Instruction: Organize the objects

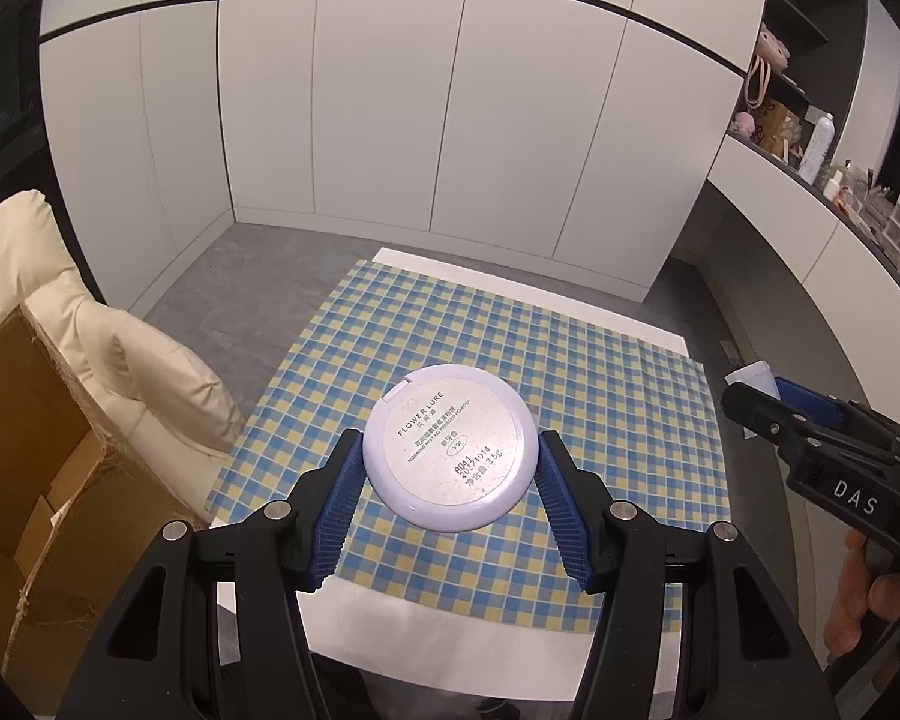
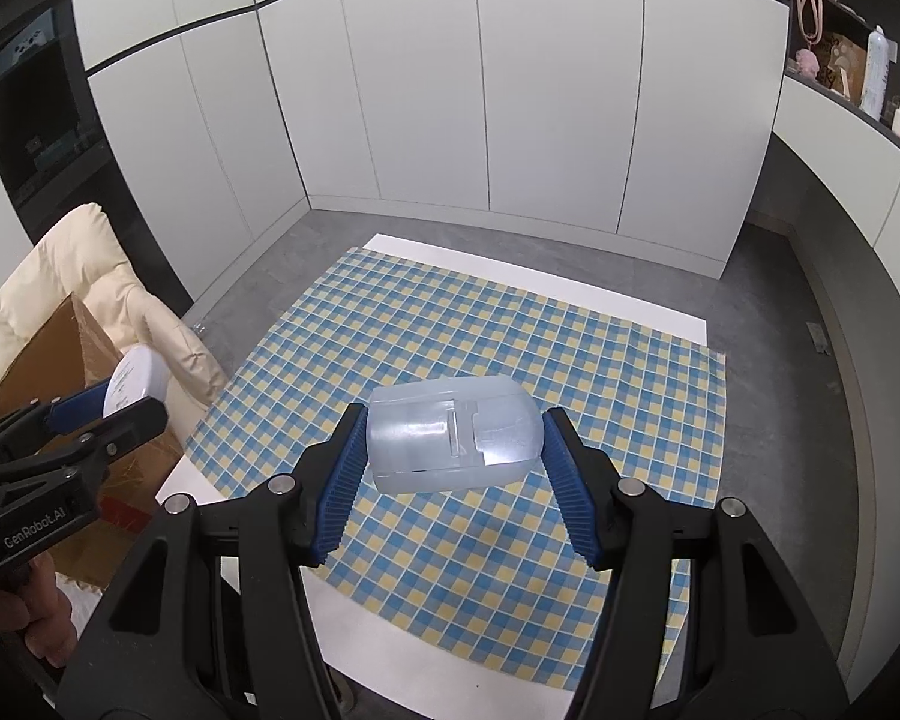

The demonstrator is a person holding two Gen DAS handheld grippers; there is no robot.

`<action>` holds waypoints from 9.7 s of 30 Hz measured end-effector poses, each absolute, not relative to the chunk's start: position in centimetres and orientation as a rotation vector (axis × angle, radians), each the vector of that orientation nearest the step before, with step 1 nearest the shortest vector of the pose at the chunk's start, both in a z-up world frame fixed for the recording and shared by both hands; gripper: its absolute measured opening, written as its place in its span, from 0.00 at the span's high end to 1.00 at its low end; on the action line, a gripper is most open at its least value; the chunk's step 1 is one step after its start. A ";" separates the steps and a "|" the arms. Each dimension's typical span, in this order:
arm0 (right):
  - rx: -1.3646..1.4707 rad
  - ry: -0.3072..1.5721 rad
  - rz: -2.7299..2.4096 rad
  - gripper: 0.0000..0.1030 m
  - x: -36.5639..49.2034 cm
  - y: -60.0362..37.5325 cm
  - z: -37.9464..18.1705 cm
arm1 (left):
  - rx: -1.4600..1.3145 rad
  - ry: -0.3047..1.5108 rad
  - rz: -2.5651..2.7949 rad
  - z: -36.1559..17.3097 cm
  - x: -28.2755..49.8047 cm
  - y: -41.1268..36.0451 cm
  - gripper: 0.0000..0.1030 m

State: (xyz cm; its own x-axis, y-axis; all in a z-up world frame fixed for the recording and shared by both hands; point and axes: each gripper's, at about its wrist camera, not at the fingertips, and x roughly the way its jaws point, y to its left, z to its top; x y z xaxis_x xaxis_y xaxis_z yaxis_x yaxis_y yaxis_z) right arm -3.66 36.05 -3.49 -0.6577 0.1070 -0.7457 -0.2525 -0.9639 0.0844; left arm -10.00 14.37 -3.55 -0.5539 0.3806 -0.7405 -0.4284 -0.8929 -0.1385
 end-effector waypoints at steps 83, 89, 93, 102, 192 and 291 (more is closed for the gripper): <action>-1.282 -0.002 2.931 0.41 -10.6 19.2 -3.5 | -1.120 -0.094 2.731 -2.5 -9.9 -2.0 0.44; -1.289 -0.026 2.956 0.41 -10.8 17.6 -3.4 | -1.125 -0.110 2.757 -2.4 -9.7 -3.5 0.44; -1.295 -0.042 2.972 0.41 -11.0 16.6 -3.4 | -1.129 -0.121 2.774 -2.4 -9.5 -4.5 0.44; -1.310 -0.056 3.001 0.41 -11.5 14.5 -3.4 | -1.140 -0.139 2.807 -2.2 -8.8 -6.1 0.44; -1.475 -0.329 3.226 0.41 -12.8 -6.2 -4.4 | -1.234 -0.225 3.163 -2.3 -3.2 -22.7 0.01; -1.455 -0.360 3.223 0.00 -12.4 -11.6 -5.0 | -1.253 -0.343 3.225 -2.3 -0.2 -27.3 0.01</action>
